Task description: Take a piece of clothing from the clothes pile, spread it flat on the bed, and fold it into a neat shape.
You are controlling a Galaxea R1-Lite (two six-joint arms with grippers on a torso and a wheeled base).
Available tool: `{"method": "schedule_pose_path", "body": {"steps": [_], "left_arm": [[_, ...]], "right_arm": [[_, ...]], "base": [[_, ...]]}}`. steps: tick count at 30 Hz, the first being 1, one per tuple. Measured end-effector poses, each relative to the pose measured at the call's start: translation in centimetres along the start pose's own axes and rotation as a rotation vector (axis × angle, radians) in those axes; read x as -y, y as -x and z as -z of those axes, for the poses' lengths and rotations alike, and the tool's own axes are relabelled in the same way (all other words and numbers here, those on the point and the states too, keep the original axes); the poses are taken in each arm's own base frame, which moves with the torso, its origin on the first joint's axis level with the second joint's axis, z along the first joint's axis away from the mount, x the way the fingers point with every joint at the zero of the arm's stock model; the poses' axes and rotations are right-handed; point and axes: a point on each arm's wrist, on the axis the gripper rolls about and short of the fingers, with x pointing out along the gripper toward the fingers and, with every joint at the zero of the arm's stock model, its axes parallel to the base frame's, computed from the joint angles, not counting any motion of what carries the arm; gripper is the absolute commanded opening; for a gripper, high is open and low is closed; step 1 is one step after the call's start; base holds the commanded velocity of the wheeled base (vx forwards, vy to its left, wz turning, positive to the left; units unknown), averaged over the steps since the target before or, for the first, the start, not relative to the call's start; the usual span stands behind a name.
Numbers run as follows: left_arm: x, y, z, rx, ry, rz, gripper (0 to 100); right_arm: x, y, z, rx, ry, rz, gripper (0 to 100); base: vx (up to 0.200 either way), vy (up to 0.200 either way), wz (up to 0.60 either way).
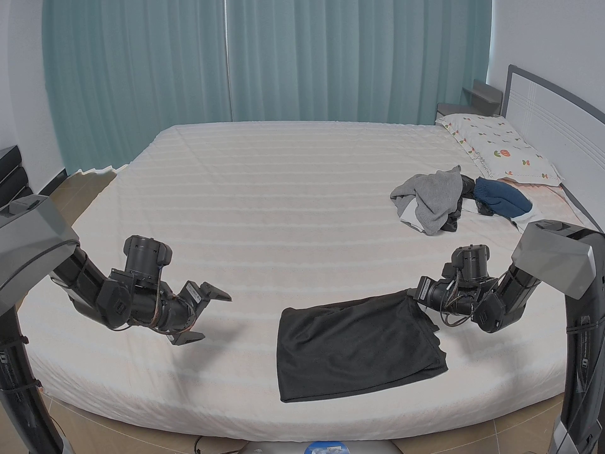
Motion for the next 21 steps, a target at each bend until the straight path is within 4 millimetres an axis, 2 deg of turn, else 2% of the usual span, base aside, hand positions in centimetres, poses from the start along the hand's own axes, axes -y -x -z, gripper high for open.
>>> {"method": "schedule_pose_path", "body": {"steps": [5, 7, 14, 21], "left_arm": [[1.8, -1.7, 0.0, 0.094, -0.039, -0.025, 100], [3.1, -3.1, 0.1, 0.133, -0.066, -0.026, 100], [5.9, -7.0, 1.5, 0.118, -0.137, -0.019, 100], [7.6, -10.0, 2.9, 0.09, -0.218, -0.005, 100]], "right_arm": [[0.0, 0.3, 0.0, 0.013, 0.0, -0.007, 0], [0.0, 0.4, 0.1, 0.019, -0.004, -0.012, 0], [-0.2, 0.8, 0.2, 0.047, -0.017, -0.037, 0], [-0.6, 1.3, 0.4, 0.051, -0.061, -0.055, 0]], "base": [[0.0, 0.0, 0.0], [0.0, 0.0, 0.0], [0.0, 0.0, 0.0], [0.0, 0.0, 0.0]]}}
